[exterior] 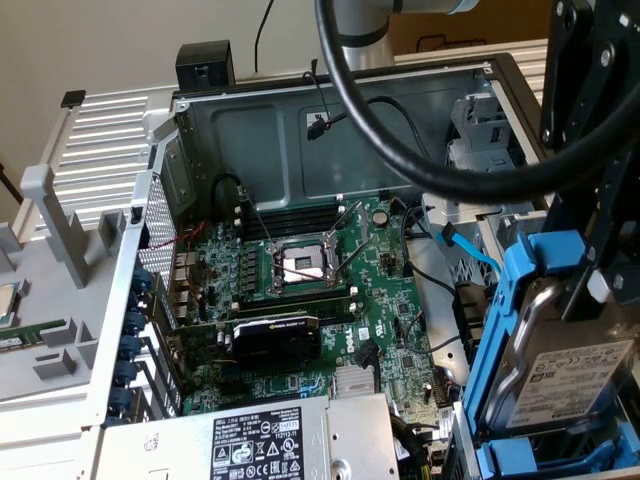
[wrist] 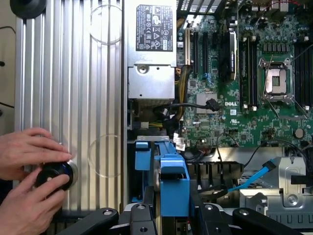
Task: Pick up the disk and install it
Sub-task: 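Insert the disk into the insertion slot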
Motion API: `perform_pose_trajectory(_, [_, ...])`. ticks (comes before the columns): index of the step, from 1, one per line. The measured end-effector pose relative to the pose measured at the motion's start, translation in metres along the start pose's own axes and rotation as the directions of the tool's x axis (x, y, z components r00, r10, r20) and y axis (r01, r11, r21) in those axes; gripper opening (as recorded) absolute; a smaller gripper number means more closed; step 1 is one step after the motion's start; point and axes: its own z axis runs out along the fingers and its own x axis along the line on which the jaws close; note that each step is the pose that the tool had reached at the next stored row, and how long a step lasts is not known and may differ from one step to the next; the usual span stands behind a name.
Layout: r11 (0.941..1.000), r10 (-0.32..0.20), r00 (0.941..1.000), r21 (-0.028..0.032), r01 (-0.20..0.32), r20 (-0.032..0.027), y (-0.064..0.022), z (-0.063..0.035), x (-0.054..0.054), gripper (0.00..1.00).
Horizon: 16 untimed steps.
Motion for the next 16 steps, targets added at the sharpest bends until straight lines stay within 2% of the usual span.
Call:
perform_pose_trajectory(12, [1.0,0.0,1.0,0.0005,0.0,0.0004,0.0005,0.0002,0.0,0.38])
perform_pose_trajectory(13, [1.0,0.0,1.0,0.0005,0.0,0.0004,0.0005,0.0002,0.0,0.45])
perform_pose_trajectory(16, [1.0,0.0,1.0,0.0005,0.0,0.0004,0.0005,0.0005,0.0,0.45])
